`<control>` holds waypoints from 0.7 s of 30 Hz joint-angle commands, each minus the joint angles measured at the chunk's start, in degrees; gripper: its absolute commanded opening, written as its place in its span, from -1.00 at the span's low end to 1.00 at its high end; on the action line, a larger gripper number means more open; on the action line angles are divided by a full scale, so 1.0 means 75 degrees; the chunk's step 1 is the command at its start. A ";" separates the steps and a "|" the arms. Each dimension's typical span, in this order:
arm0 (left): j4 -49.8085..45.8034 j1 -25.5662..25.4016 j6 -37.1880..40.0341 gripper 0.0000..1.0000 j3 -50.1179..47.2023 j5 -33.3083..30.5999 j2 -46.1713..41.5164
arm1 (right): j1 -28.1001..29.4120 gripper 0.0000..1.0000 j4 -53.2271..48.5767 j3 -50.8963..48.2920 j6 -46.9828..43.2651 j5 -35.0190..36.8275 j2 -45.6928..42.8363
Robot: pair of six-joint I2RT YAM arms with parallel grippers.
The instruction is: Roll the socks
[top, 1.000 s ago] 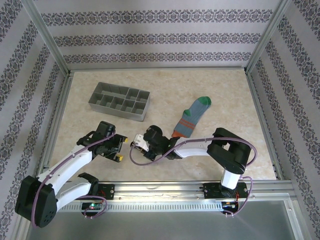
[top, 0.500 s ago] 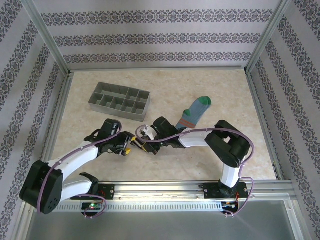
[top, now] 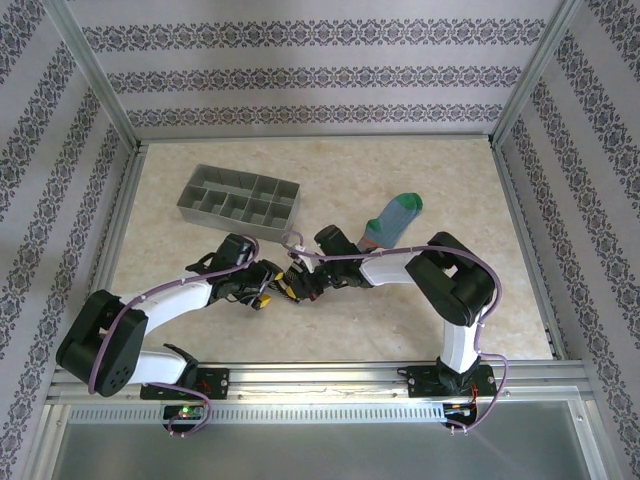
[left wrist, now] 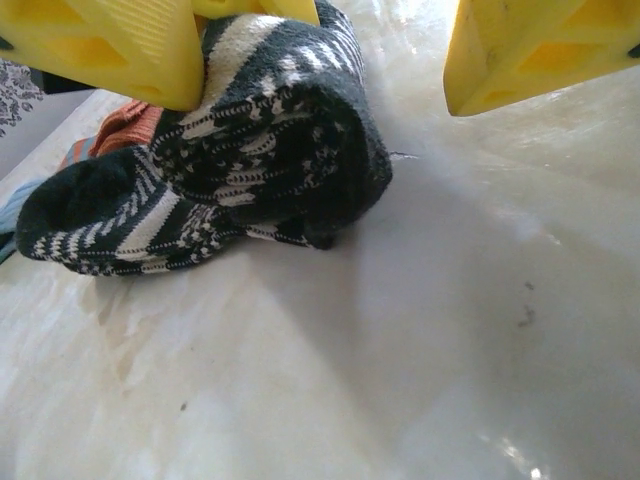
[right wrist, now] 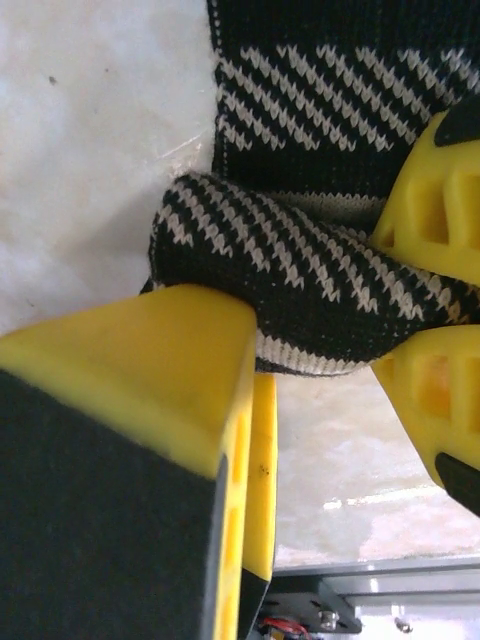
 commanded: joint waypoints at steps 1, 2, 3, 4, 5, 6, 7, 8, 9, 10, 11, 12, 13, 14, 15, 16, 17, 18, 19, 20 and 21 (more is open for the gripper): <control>0.0004 -0.0160 0.0260 0.30 0.0286 -0.0104 -0.0040 | -0.0188 -1.00 -0.2332 -0.0815 0.0423 0.1011 0.0935; -0.0068 -0.0178 0.0288 0.31 0.0313 -0.0131 -0.0070 | -0.0222 -1.00 -0.2314 -0.0847 0.0457 0.0983 0.0940; -0.0074 -0.0184 0.0316 0.32 0.0317 -0.0122 -0.0068 | -0.0253 -1.00 -0.2277 -0.0893 0.0498 0.0954 0.0955; -0.0065 -0.0195 0.0335 0.32 0.0327 -0.0090 -0.0046 | -0.0283 -1.00 -0.2261 -0.0920 0.0533 0.0941 0.0978; -0.0056 -0.0205 0.0361 0.32 0.0328 -0.0056 0.0004 | -0.0329 -1.00 -0.2242 -0.0946 0.0568 0.0934 0.0994; 0.0005 -0.0214 0.0374 0.31 0.0321 -0.0022 0.0072 | -0.0374 -1.00 -0.2235 -0.0969 0.0613 0.0928 0.1032; 0.0080 -0.0228 0.0373 0.31 0.0311 0.0006 0.0126 | -0.0409 -1.00 -0.2243 -0.0981 0.0640 0.0917 0.1060; 0.0159 -0.0245 0.0373 0.29 0.0328 0.0030 0.0208 | -0.0452 -1.00 -0.2247 -0.0999 0.0685 0.0910 0.1087; 0.0244 -0.0265 0.0390 0.27 0.0351 0.0056 0.0294 | -0.0502 -1.00 -0.2226 -0.1023 0.0733 0.0879 0.1115; 0.0298 -0.0286 0.0412 0.26 0.0376 0.0071 0.0377 | -0.0545 -1.00 -0.2173 -0.1061 0.0779 0.0839 0.1139; 0.0336 -0.0307 0.0459 0.25 0.0426 0.0080 0.0488 | -0.0590 -1.00 -0.2121 -0.1098 0.0829 0.0807 0.1150; 0.0382 -0.0333 0.0486 0.24 0.0450 0.0091 0.0607 | -0.0631 -1.00 -0.2070 -0.1123 0.0862 0.0761 0.1180; 0.0440 -0.0348 0.0501 0.22 0.0476 0.0104 0.0722 | -0.0651 -1.00 -0.2059 -0.1135 0.0880 0.0725 0.1190; 0.0552 -0.0365 0.0505 0.22 0.0480 0.0123 0.0848 | -0.0681 -1.00 -0.2048 -0.1135 0.0892 0.0701 0.1221; 0.0649 -0.0382 0.0513 0.21 0.0519 0.0127 0.0976 | -0.0690 -1.00 -0.2047 -0.1135 0.0909 0.0672 0.1236; 0.0690 -0.0414 0.0532 0.22 0.0561 0.0130 0.1096 | -0.0711 -1.00 -0.2053 -0.1129 0.0926 0.0653 0.1253; 0.0726 -0.0444 0.0554 0.21 0.0633 0.0131 0.1228 | -0.0711 -1.00 -0.2059 -0.1112 0.0938 0.0636 0.1301; 0.0758 -0.0477 0.0592 0.22 0.0710 0.0127 0.1377 | -0.0724 -1.00 -0.2059 -0.1100 0.0945 0.0618 0.1326; 0.0772 -0.0493 0.0616 0.22 0.0785 0.0146 0.1481 | -0.0735 -1.00 -0.2081 -0.1078 0.0951 0.0624 0.1360; 0.0788 -0.0534 0.0636 0.21 0.0847 0.0150 0.1601 | -0.0748 -1.00 -0.2105 -0.1056 0.0962 0.0651 0.1383; 0.0809 -0.0567 0.0642 0.19 0.0889 0.0189 0.1735 | -0.0762 -1.00 -0.2091 -0.1059 0.0983 0.0686 0.1403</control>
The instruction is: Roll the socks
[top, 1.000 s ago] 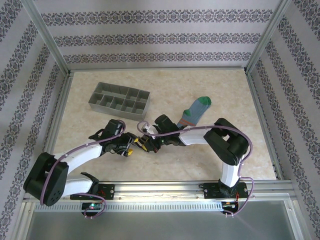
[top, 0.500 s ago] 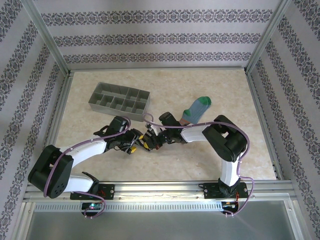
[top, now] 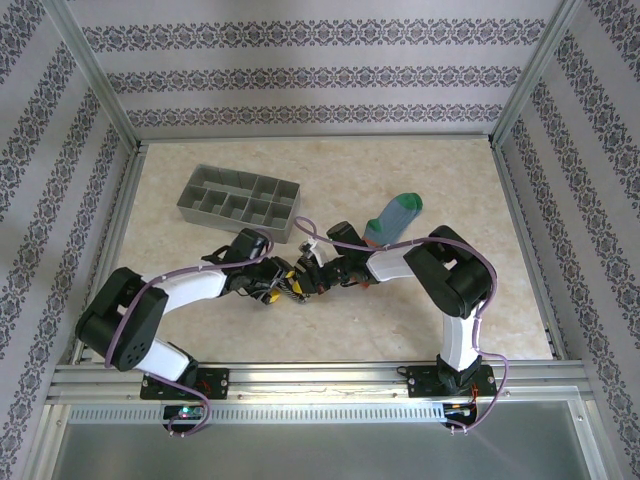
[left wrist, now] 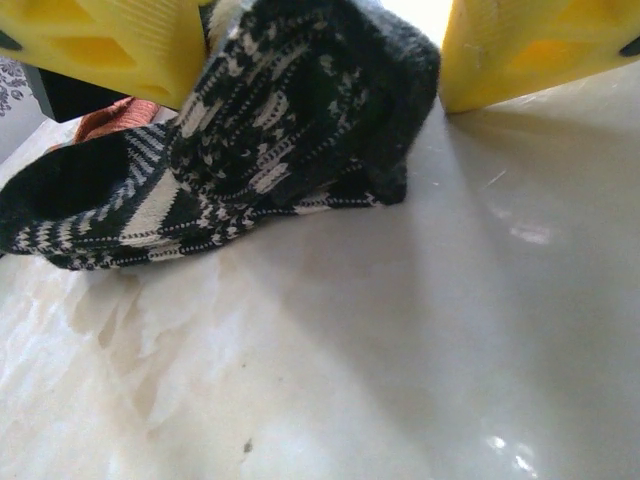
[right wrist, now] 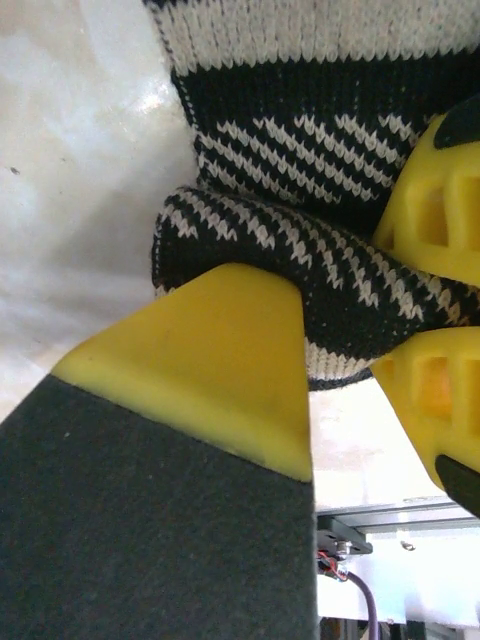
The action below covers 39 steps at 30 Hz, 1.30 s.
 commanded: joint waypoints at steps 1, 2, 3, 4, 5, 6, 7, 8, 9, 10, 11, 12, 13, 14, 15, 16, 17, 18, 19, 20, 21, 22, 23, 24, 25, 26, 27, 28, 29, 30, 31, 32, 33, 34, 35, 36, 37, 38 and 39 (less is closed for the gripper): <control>0.0322 -0.0290 0.0285 0.16 0.0266 0.0136 0.0587 | -0.0114 -1.00 -0.2657 -0.0788 0.0087 0.1808 0.1083; 0.0201 -0.0320 0.0287 0.10 0.0299 0.0189 0.0717 | -0.0130 -1.00 -0.2664 -0.0776 0.0111 0.1866 0.1094; -0.0002 -0.0355 0.0277 0.03 0.0311 0.0194 0.0820 | -0.0153 -1.00 -0.2662 -0.0785 0.0132 0.1924 0.1099; -0.0147 -0.0372 0.0247 -0.02 0.0291 0.0211 0.0885 | -0.0171 -1.00 -0.2669 -0.0788 0.0147 0.1983 0.1090; -0.0264 -0.0396 0.0252 -0.11 0.0254 0.0230 0.0944 | -0.0198 -1.00 -0.2686 -0.0778 0.0141 0.2068 0.1067; -0.0485 -0.0414 0.0252 -0.23 0.0240 0.0241 0.0997 | -0.0203 -1.00 -0.2717 -0.0765 0.0117 0.2128 0.1053; -0.0665 -0.0422 0.0261 -0.38 0.0230 0.0262 0.1030 | -0.0202 -1.00 -0.2757 -0.0737 0.0085 0.2183 0.1033; -0.0906 -0.0427 0.0246 -0.58 0.0201 0.0313 0.1061 | -0.0203 -1.00 -0.2852 -0.0676 -0.0002 0.2250 0.1013; -0.1236 -0.0431 0.0240 -0.79 0.0166 0.0343 0.1058 | -0.0186 -1.00 -0.2933 -0.0600 -0.0106 0.2293 0.0981; -0.1607 -0.0421 0.0229 -0.97 0.0139 0.0322 0.1016 | -0.0176 -1.00 -0.2993 -0.0530 -0.0203 0.2345 0.0953; -0.2002 -0.0420 0.0212 -1.00 0.0061 0.0240 0.0900 | -0.0143 -1.00 -0.3080 -0.0421 -0.0353 0.2397 0.0913; -0.2377 -0.0420 0.0137 -1.00 -0.0053 0.0123 0.0711 | -0.0095 -1.00 -0.3205 -0.0263 -0.0556 0.2445 0.0876; -0.2686 -0.0420 0.0008 -1.00 -0.0170 0.0012 0.0507 | -0.0035 -0.96 -0.3334 -0.0093 -0.0787 0.2461 0.0857; -0.3042 -0.0422 -0.0226 -1.00 -0.0365 -0.0108 0.0210 | 0.0069 -0.89 -0.3524 0.0141 -0.1140 0.2470 0.0841; -0.3275 -0.0420 -0.0505 -1.00 -0.0592 -0.0228 -0.0150 | 0.0216 -0.81 -0.3764 0.0418 -0.1575 0.2497 0.0805; -0.3433 -0.0420 -0.0770 -1.00 -0.0781 -0.0321 -0.0458 | 0.0352 -0.74 -0.3985 0.0668 -0.2030 0.2559 0.0757; -0.3659 -0.0438 -0.1089 -1.00 -0.0962 -0.0436 -0.0833 | 0.0571 -0.64 -0.4192 0.0855 -0.2586 0.2701 0.0622; -0.3724 -0.0445 -0.1396 -1.00 -0.1116 -0.0505 -0.1137 | 0.0804 -0.56 -0.4214 0.0893 -0.3091 0.2907 0.0393; -0.3692 -0.0466 -0.1690 -1.00 -0.1242 -0.0512 -0.1311 | 0.1012 -0.47 -0.4048 0.0787 -0.3470 0.3091 0.0045; -0.3688 -0.0495 -0.1891 -1.00 -0.1270 -0.0494 -0.1357 | 0.1165 -0.40 -0.3747 0.0583 -0.3675 0.3228 -0.0349; -0.3671 -0.0525 -0.2010 -1.00 -0.1212 -0.0460 -0.1284 | 0.1320 -0.34 -0.3199 0.0202 -0.3769 0.3454 -0.0940; -0.3742 -0.0549 -0.2044 -1.00 -0.1074 -0.0418 -0.1107 | 0.1502 -0.25 -0.2482 -0.0310 -0.3778 0.3816 -0.1630; -0.3887 -0.0566 -0.2025 -1.00 -0.0903 -0.0422 -0.0925 | 0.1675 -0.15 -0.1783 -0.0822 -0.3745 0.4244 -0.2246; -0.4037 -0.0595 -0.1953 -1.00 -0.0688 -0.0466 -0.0714 | 0.1926 -0.01 -0.1085 -0.1352 -0.3701 0.4835 -0.2902; -0.4233 -0.0616 -0.1891 -1.00 -0.0467 -0.0508 -0.0521 | 0.2155 0.11 -0.0647 -0.1720 -0.3663 0.5455 -0.3388; -0.4397 -0.0631 -0.1844 -1.00 -0.0291 -0.0540 -0.0373 | 0.2420 0.15 -0.0569 -0.1860 -0.3654 0.5932 -0.3647; -0.4510 -0.0648 -0.1803 -1.00 -0.0139 -0.0578 -0.0254 | 0.2730 0.17 -0.0694 -0.1898 -0.3641 0.6445 -0.3871; -0.4593 -0.0665 -0.1789 -1.00 -0.0012 -0.0608 -0.0164 | 0.3084 0.18 -0.0826 -0.1891 -0.3676 0.6889 -0.3945; -0.4643 -0.0666 -0.1757 -1.00 0.0081 -0.0639 -0.0095 | 0.3422 0.18 -0.0887 -0.1886 -0.3756 0.7281 -0.3954; -0.4744 -0.0666 -0.1705 -1.00 0.0176 -0.0650 -0.0008 | 0.3789 0.19 -0.0871 -0.1869 -0.3905 0.7690 -0.3891; -0.4858 -0.0666 -0.1646 -1.00 0.0287 -0.0675 0.0066 | 0.4163 0.20 -0.0846 -0.1788 -0.4059 0.8302 -0.3740; -0.4876 -0.0666 -0.1596 -1.00 0.0338 -0.0677 0.0111 | 0.4390 0.20 -0.0846 -0.1672 -0.4195 0.8715 -0.3587; -0.4897 -0.0666 -0.1545 -1.00 0.0374 -0.0651 0.0160 | 0.4585 0.20 -0.0864 -0.1509 -0.4393 0.9086 -0.3400; -0.4948 -0.0672 -0.1530 -1.00 0.0398 -0.0651 0.0196 | 0.4740 0.21 -0.0858 -0.1310 -0.4559 0.9532 -0.3217; -0.4926 -0.0666 -0.1501 -1.00 0.0399 -0.0652 0.0218 | 0.4824 0.21 -0.0858 -0.1153 -0.4715 0.9757 -0.3082; -0.4939 -0.0665 -0.1494 -1.00 0.0394 -0.0649 0.0220 | 0.4894 0.21 -0.0878 -0.0990 -0.4915 0.9855 -0.2939; -0.4937 -0.0672 -0.1496 -1.00 0.0382 -0.0659 0.0220 | 0.4954 0.21 -0.0890 -0.0840 -0.5082 0.9995 -0.2771; -0.4900 -0.0666 -0.1483 -1.00 0.0371 -0.0661 0.0220 | 0.5003 0.21 -0.0924 -0.0711 -0.5212 1.0117 -0.2611; -0.4877 -0.0666 -0.1480 -1.00 0.0359 -0.0664 0.0229 | 0.5043 0.21 -0.0944 -0.0591 -0.5379 1.0209 -0.2429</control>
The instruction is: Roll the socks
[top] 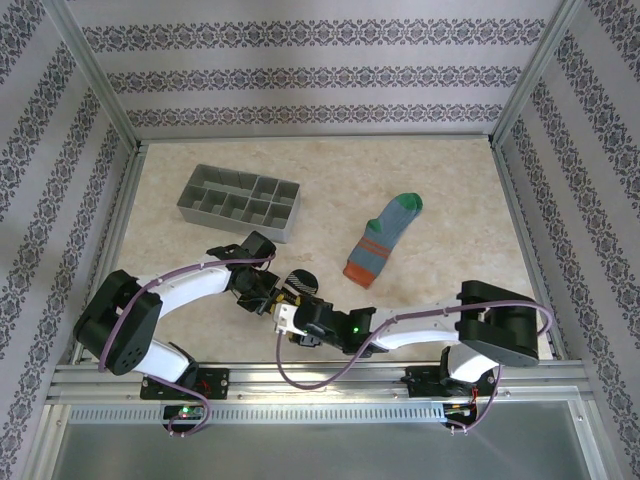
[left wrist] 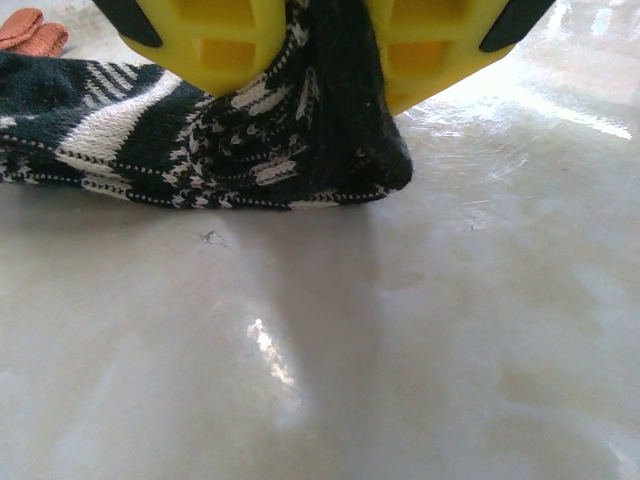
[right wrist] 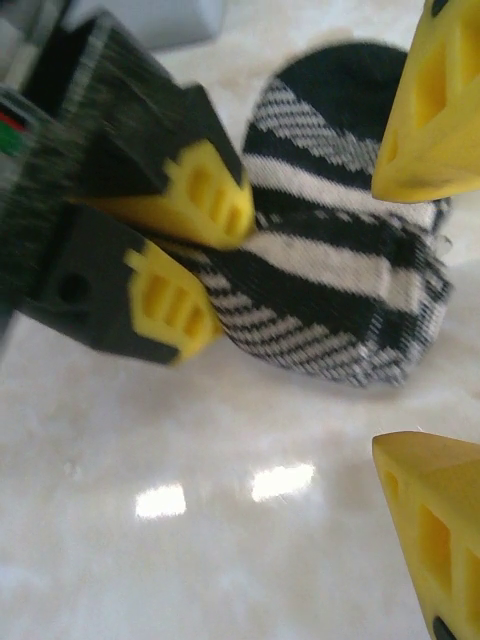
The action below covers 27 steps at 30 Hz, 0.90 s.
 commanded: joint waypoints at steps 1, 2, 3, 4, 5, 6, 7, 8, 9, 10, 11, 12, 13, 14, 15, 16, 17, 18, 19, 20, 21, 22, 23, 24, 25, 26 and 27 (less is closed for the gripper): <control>-0.1457 -0.0174 0.0101 -1.00 -0.0417 -0.0479 0.0443 | 0.0131 0.21 0.0085 0.0488 -0.0797 0.1259 0.0496; -0.1413 -0.0177 0.0103 -1.00 -0.0417 -0.0470 0.0439 | 0.0129 0.21 0.0083 0.0537 -0.0874 0.1204 0.0625; -0.1351 -0.0177 0.0109 -1.00 -0.0417 -0.0458 0.0453 | 0.0122 0.21 0.0069 0.0600 -0.0908 0.1151 0.0776; -0.1352 -0.0174 0.0119 -1.00 -0.0417 -0.0450 0.0462 | 0.0101 0.20 0.0011 0.0686 -0.0898 0.1107 0.0941; -0.1355 -0.0174 0.0126 -1.00 -0.0400 -0.0468 0.0475 | 0.0070 0.19 -0.0080 0.0756 -0.0851 0.1031 0.1082; -0.1336 -0.0175 0.0143 -1.00 -0.0383 -0.0467 0.0488 | 0.0021 0.17 -0.0207 0.0850 -0.0723 0.0958 0.1246; -0.1335 -0.0174 0.0166 -1.00 -0.0369 -0.0472 0.0490 | -0.0038 0.15 -0.0342 0.0906 -0.0555 0.0913 0.1398; -0.1321 -0.0174 0.0177 -1.00 -0.0360 -0.0479 0.0468 | -0.0111 0.12 -0.0491 0.0976 -0.0397 0.0855 0.1513; -0.1298 -0.0174 0.0188 -1.00 -0.0347 -0.0479 0.0446 | -0.0186 0.07 -0.0716 0.1073 -0.0152 0.0877 0.1646; -0.1276 -0.0180 0.0201 -1.00 -0.0355 -0.0483 0.0403 | -0.0259 -0.01 -0.0942 0.1138 0.0060 0.0851 0.1755; -0.1236 -0.0177 0.0213 -1.00 -0.0359 -0.0509 0.0334 | -0.0345 -0.13 -0.1129 0.1165 0.0241 0.0772 0.1806; -0.1213 -0.0168 0.0214 -0.93 -0.0372 -0.0537 0.0244 | -0.0439 -0.35 -0.1366 0.1197 0.0471 0.0603 0.1851; -0.1166 -0.0162 0.0214 -0.81 -0.0390 -0.0572 0.0109 | -0.0552 -0.56 -0.1585 0.1205 0.0677 0.0331 0.1855; -0.1106 -0.0151 0.0213 -0.68 -0.0416 -0.0615 -0.0015 | -0.0645 -0.69 -0.1745 0.1188 0.0847 0.0080 0.1864; -0.1029 -0.0133 0.0183 -0.53 -0.0447 -0.0663 -0.0191 | -0.0750 -0.80 -0.1968 0.1184 0.1053 -0.0223 0.1881; -0.0903 -0.0110 0.0147 -0.37 -0.0502 -0.0690 -0.0368 | -0.0878 -0.90 -0.2149 0.1153 0.1245 -0.0612 0.1888; -0.0812 -0.0084 0.0106 -0.24 -0.0559 -0.0697 -0.0527 | -0.0967 -0.98 -0.2228 0.1087 0.1368 -0.0934 0.1881; -0.0705 -0.0039 0.0066 -0.06 -0.0620 -0.0703 -0.0707 | -0.1032 -1.00 -0.2292 0.0992 0.1495 -0.1245 0.1862; -0.0618 0.0024 0.0039 0.11 -0.0668 -0.0709 -0.0878 | -0.1088 -1.00 -0.2298 0.0866 0.1592 -0.1570 0.1832; -0.0543 0.0095 0.0027 0.23 -0.0702 -0.0745 -0.1026 | -0.1145 -1.00 -0.2270 0.0759 0.1682 -0.1904 0.1817; -0.0390 0.0177 0.0038 0.36 -0.0771 -0.0793 -0.1206 | -0.1245 -1.00 -0.2275 0.0669 0.1808 -0.2294 0.1827; -0.0172 0.0266 0.0027 0.44 -0.0851 -0.0818 -0.1399 | -0.1350 -1.00 -0.2277 0.0581 0.1896 -0.2727 0.1849; 0.0027 0.0350 0.0006 0.50 -0.0939 -0.0821 -0.1537 | -0.1445 -1.00 -0.2249 0.0511 0.1986 -0.3020 0.1846; 0.0117 0.0429 -0.0014 0.58 -0.1028 -0.0897 -0.1723 | -0.1538 -1.00 -0.2205 0.0423 0.2075 -0.3281 0.1862; 0.0136 0.0524 0.0014 0.61 -0.1061 -0.0993 -0.1873 | -0.1638 -1.00 -0.2168 0.0352 0.2141 -0.3532 0.1867; 0.0179 0.0582 0.0075 0.63 -0.1082 -0.1060 -0.1979 | -0.1717 -1.00 -0.2125 0.0297 0.2206 -0.3716 0.1866; 0.0252 0.0655 0.0139 0.64 -0.1115 -0.1105 -0.2099 | -0.1830 -1.00 -0.2109 0.0254 0.2279 -0.3884 0.1872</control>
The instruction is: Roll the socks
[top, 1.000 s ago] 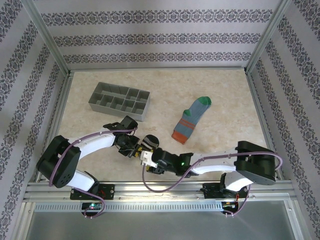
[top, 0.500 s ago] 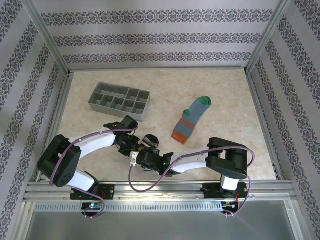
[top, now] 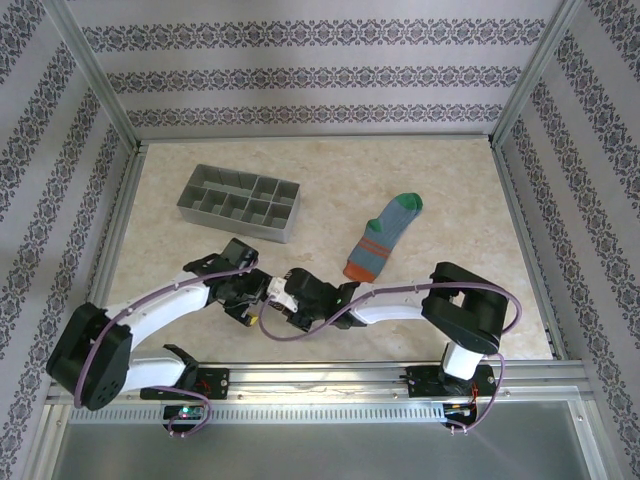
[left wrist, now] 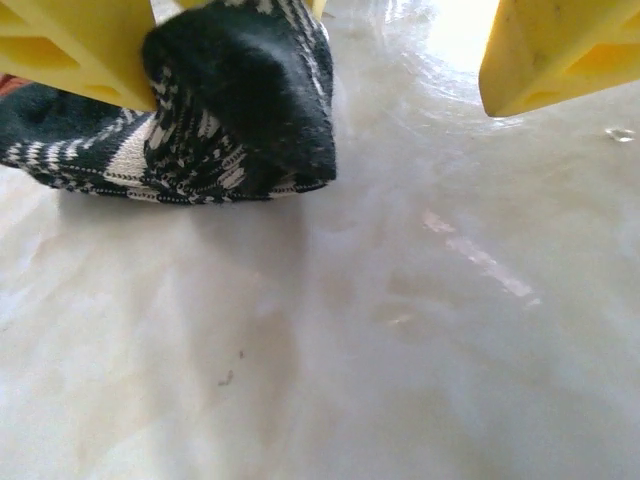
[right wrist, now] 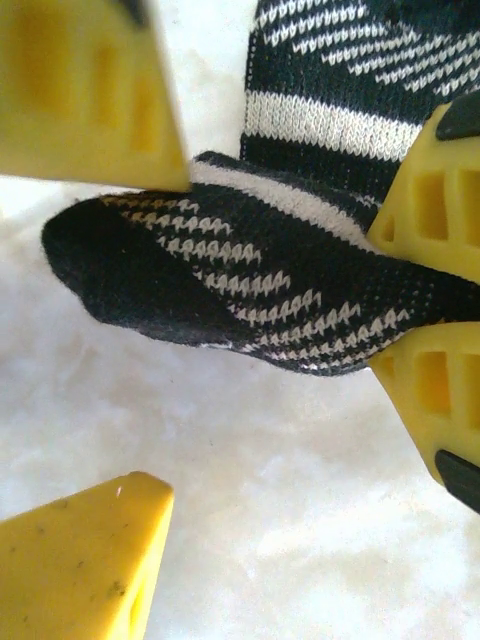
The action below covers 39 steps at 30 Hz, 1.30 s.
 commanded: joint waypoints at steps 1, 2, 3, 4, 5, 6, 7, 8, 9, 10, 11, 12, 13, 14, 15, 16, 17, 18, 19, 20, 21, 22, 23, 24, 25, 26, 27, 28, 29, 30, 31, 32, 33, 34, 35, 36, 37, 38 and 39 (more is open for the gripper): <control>0.0042 0.0251 0.0172 0.64 -0.0130 -0.0355 -0.0396 | -0.0372 -1.00 -0.1750 -0.0728 0.0760 -0.1262 0.0666; 0.0101 0.0282 0.0209 0.64 -0.0163 -0.0389 -0.0479 | -0.0464 -1.00 -0.1710 -0.0766 0.0813 -0.1414 0.0675; 0.0206 0.0301 0.0272 0.63 -0.0207 -0.0408 -0.0555 | -0.0549 -1.00 -0.1709 -0.0788 0.0859 -0.1565 0.0695; 0.0360 0.0303 0.0281 0.60 -0.0280 -0.0388 -0.0616 | -0.0645 -1.00 -0.1704 -0.0804 0.0899 -0.1729 0.0730; 0.0548 0.0302 0.0277 0.57 -0.0362 -0.0333 -0.0662 | -0.0724 -1.00 -0.1693 -0.0823 0.0952 -0.1874 0.0755; 0.0720 0.0309 0.0278 0.56 -0.0430 -0.0282 -0.0711 | -0.0827 -1.00 -0.1668 -0.0819 0.1028 -0.2076 0.0806; 0.0890 0.0303 0.0328 0.54 -0.0478 -0.0236 -0.0754 | -0.0929 -1.00 -0.1673 -0.0823 0.1099 -0.2238 0.0860; 0.1042 0.0299 0.0409 0.51 -0.0498 -0.0178 -0.0781 | -0.1005 -1.00 -0.1668 -0.0817 0.1194 -0.2352 0.0904; 0.1127 0.0294 0.0491 0.49 -0.0504 -0.0131 -0.0782 | -0.1085 -1.00 -0.1671 -0.0806 0.1270 -0.2453 0.0946; 0.1198 0.0298 0.0566 0.46 -0.0496 -0.0045 -0.0776 | -0.1161 -1.00 -0.1702 -0.0784 0.1372 -0.2536 0.0995; 0.1280 0.0287 0.0619 0.44 -0.0518 0.0091 -0.0725 | -0.1232 -1.00 -0.1714 -0.0771 0.1426 -0.2659 0.1045; 0.1325 0.0277 0.0671 0.41 -0.0502 0.0208 -0.0657 | -0.1293 -1.00 -0.1735 -0.0765 0.1487 -0.2736 0.1074; 0.1346 0.0226 0.0725 0.38 -0.0489 0.0289 -0.0591 | -0.1346 -1.00 -0.1749 -0.0759 0.1567 -0.2787 0.1102; 0.1446 0.0157 0.0761 0.38 -0.0498 0.0315 -0.0544 | -0.1394 -1.00 -0.1758 -0.0759 0.1628 -0.2853 0.1127; 0.1555 0.0083 0.0773 0.37 -0.0521 0.0326 -0.0489 | -0.1435 -1.00 -0.1765 -0.0770 0.1686 -0.2903 0.1135; 0.1718 0.0026 0.0753 0.37 -0.0542 0.0367 -0.0424 | -0.1482 -1.00 -0.1770 -0.0782 0.1765 -0.2923 0.1155; 0.1878 -0.0026 0.0717 0.37 -0.0544 0.0410 -0.0330 | -0.1535 -1.00 -0.1791 -0.0803 0.1858 -0.2932 0.1165; 0.1987 -0.0069 0.0708 0.38 -0.0542 0.0447 -0.0237 | -0.1592 -1.00 -0.1810 -0.0806 0.1918 -0.2966 0.1176; 0.2045 -0.0122 0.0704 0.38 -0.0518 0.0464 -0.0144 | -0.1633 -1.00 -0.1824 -0.0814 0.1994 -0.2999 0.1170; 0.2085 -0.0163 0.0706 0.38 -0.0492 0.0484 -0.0051 | -0.1675 -1.00 -0.1814 -0.0838 0.2111 -0.3023 0.1159; 0.2089 -0.0191 0.0716 0.38 -0.0472 0.0508 0.0028 | -0.1704 -1.00 -0.1800 -0.0858 0.2207 -0.3039 0.1135; 0.2092 -0.0215 0.0722 0.38 -0.0460 0.0547 0.0120 | -0.1753 -1.00 -0.1781 -0.0875 0.2319 -0.3100 0.1129; 0.2103 -0.0238 0.0734 0.38 -0.0441 0.0575 0.0200 | -0.1784 -1.00 -0.1714 -0.0904 0.2432 -0.3153 0.1125; 0.2120 -0.0267 0.0746 0.38 -0.0444 0.0602 0.0275 | -0.1792 -1.00 -0.1626 -0.0960 0.2531 -0.3186 0.1118; 0.2213 -0.0293 0.0767 0.37 -0.0444 0.0642 0.0333 | -0.1813 -1.00 -0.1516 -0.1023 0.2651 -0.3204 0.1109; 0.2291 -0.0345 0.0758 0.36 -0.0442 0.0662 0.0418 | -0.1825 -1.00 -0.1411 -0.1076 0.2767 -0.3233 0.1117; 0.2349 -0.0374 0.0761 0.36 -0.0426 0.0696 0.0507 | -0.1827 -1.00 -0.1306 -0.1129 0.2871 -0.3267 0.1134; 0.2429 -0.0403 0.0802 0.35 -0.0400 0.0741 0.0625 | -0.1837 -1.00 -0.1177 -0.1207 0.3000 -0.3286 0.1155; 0.2469 -0.0437 0.0841 0.33 -0.0359 0.0784 0.0764 | -0.1849 -1.00 -0.1046 -0.1286 0.3121 -0.3307 0.1169; 0.2517 -0.0458 0.0896 0.31 -0.0333 0.0809 0.0891 | -0.1861 -1.00 -0.0896 -0.1374 0.3226 -0.3338 0.1181; 0.2591 -0.0487 0.0942 0.28 -0.0320 0.0844 0.1053 | -0.1872 -1.00 -0.0757 -0.1461 0.3339 -0.3345 0.1182; 0.2688 -0.0510 0.0970 0.24 -0.0323 0.0890 0.1209 | -0.1904 -1.00 -0.0607 -0.1560 0.3487 -0.3365 0.1193; 0.2781 -0.0536 0.0982 0.21 -0.0320 0.0910 0.1340 | -0.1944 -1.00 -0.0445 -0.1669 0.3629 -0.3416 0.1211; 0.2833 -0.0566 0.1026 0.16 -0.0287 0.0943 0.1500 | -0.1980 -1.00 -0.0270 -0.1783 0.3782 -0.3480 0.1233; 0.2766 -0.0590 0.1084 0.10 -0.0226 0.0967 0.1663 | -0.2018 -1.00 -0.0168 -0.1862 0.3875 -0.3488 0.1257; 0.2660 -0.0603 0.1160 0.04 -0.0156 0.0990 0.1818 | -0.2037 -1.00 -0.0126 -0.1920 0.3935 -0.3514 0.1282; 0.2502 -0.0616 0.1263 -0.04 -0.0085 0.1019 0.1982 | -0.2065 -1.00 -0.0110 -0.1959 0.3976 -0.3519 0.1309; 0.2317 -0.0628 0.1332 -0.14 -0.0041 0.1039 0.2134 | -0.2092 -1.00 -0.0146 -0.1986 0.4011 -0.3493 0.1352; 0.2216 -0.0630 0.1358 -0.23 -0.0027 0.1067 0.2247 | -0.2112 -1.00 -0.0203 -0.1989 0.4015 -0.3449 0.1386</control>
